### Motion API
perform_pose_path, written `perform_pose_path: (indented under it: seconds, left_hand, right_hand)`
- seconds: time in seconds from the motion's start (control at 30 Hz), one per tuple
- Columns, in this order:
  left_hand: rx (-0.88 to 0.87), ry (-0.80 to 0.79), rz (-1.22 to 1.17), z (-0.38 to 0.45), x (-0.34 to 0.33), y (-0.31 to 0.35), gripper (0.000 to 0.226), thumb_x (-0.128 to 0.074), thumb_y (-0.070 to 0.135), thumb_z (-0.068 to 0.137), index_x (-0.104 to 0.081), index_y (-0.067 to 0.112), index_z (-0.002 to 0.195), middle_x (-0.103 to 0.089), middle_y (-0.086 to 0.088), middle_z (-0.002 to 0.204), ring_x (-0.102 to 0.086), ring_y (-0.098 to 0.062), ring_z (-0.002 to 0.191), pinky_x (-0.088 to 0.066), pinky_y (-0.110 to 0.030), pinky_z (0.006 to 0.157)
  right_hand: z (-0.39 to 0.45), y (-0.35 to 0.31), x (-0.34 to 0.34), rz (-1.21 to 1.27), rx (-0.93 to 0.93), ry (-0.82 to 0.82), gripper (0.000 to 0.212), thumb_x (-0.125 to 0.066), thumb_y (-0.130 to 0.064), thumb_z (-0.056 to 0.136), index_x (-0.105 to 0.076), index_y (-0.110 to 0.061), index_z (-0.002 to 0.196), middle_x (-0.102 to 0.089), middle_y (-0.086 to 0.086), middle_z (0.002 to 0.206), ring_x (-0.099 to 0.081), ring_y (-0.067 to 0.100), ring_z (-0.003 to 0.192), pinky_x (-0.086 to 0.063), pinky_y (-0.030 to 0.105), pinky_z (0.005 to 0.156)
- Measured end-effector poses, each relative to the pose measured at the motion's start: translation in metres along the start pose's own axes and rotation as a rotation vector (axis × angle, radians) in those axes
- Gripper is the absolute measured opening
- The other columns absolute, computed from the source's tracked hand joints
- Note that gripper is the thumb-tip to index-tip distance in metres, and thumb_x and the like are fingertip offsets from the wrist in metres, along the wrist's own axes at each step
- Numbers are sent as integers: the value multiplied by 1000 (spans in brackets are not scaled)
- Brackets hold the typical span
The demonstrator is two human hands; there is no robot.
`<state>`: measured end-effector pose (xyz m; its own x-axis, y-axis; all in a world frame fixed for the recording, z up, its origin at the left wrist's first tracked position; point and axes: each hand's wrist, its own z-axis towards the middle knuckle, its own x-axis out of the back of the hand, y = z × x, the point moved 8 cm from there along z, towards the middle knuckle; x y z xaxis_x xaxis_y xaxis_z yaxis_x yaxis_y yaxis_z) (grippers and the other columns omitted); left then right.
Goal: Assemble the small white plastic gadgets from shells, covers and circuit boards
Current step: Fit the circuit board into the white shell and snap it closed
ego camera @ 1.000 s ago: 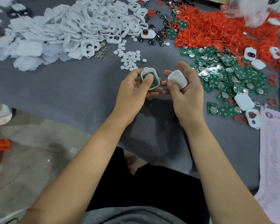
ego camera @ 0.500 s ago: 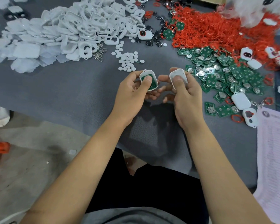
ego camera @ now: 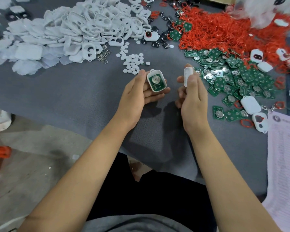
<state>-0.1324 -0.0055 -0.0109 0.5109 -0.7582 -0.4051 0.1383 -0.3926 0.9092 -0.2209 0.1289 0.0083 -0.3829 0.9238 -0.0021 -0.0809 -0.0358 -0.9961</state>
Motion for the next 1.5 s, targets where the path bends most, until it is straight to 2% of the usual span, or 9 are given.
perform_pose_path:
  seconds: [0.07, 0.1, 0.17, 0.37, 0.53, 0.73, 0.93, 1.27, 1.5]
  left_hand:
    - [-4, -9, -12, 0, -2, 0, 51, -32, 46, 107, -62, 10, 127, -78, -14, 112, -76, -31, 104, -60, -31, 81]
    - [-2, -9, -18, -1, -2, 1, 49, -32, 45, 108, -62, 11, 126, -78, -11, 111, -76, -27, 103, -60, -31, 81]
    - [7, -3, -26, 0, -2, 1, 47, -33, 45, 107, -64, 15, 124, -79, -6, 110, -76, -20, 102, -60, -29, 81]
    - [-1, -10, -1, 1, 0, 0, 49, -32, 46, 106, -63, 18, 132, -77, -5, 119, -72, -20, 113, -59, -29, 86]
    - [16, -11, -11, 2, -1, -3, 55, -35, 46, 106, -62, 6, 134, -74, -21, 119, -70, -34, 116, -56, -47, 102]
    - [25, 7, 19, 3, 3, -6, 55, -37, 42, 105, -59, 2, 136, -75, -13, 119, -72, -23, 113, -58, -36, 95]
    - [-5, 38, 43, 2, 7, -5, 40, -39, 32, 106, -59, 8, 131, -78, -5, 110, -74, -15, 106, -57, -25, 85]
    - [-54, 84, 72, 4, 11, -3, 27, -44, 29, 98, -61, 17, 116, -71, -8, 109, -69, -18, 101, -58, -31, 86]
    - [-66, 98, 57, 6, 12, -6, 23, -43, 27, 98, -61, 21, 111, -73, 0, 99, -70, -12, 93, -57, -26, 79]
  right_hand:
    - [-4, -12, -3, -232, 147, 9, 50, -43, -31, 109, -47, -6, 152, -61, -5, 117, -54, 2, 95, -51, 36, 87]
    - [-7, -17, -6, -316, 224, 13, 49, -50, -28, 108, -49, -3, 150, -59, -7, 118, -54, -7, 100, -51, 28, 94]
    - [-14, -27, -7, -413, 347, 47, 46, -66, -24, 101, -58, -5, 142, -59, -10, 114, -56, -11, 93, -47, 14, 83]
    - [-23, -39, -12, -452, 445, 52, 42, -81, -17, 87, -71, -12, 128, -53, 10, 110, -55, 14, 97, -49, 25, 78]
    - [-19, -35, -26, -509, 366, 43, 46, -83, -33, 86, -71, -24, 129, -55, -4, 107, -52, 1, 89, -50, 27, 73]
    - [-17, -33, -32, -584, 337, 63, 41, -76, -52, 85, -69, -38, 123, -52, -17, 108, -55, -7, 87, -54, 29, 72]
    - [-20, -33, -31, -586, 337, 64, 41, -77, -48, 85, -70, -34, 123, -55, -14, 112, -57, 1, 88, -56, 33, 73]
    - [-20, -32, -34, -505, 339, -13, 46, -82, -31, 87, -71, -24, 131, -60, -5, 114, -59, 7, 85, -57, 37, 78]
    - [-15, -27, -34, -476, 356, -40, 49, -83, -27, 88, -69, -20, 134, -59, 0, 114, -56, 2, 83, -50, 16, 80]
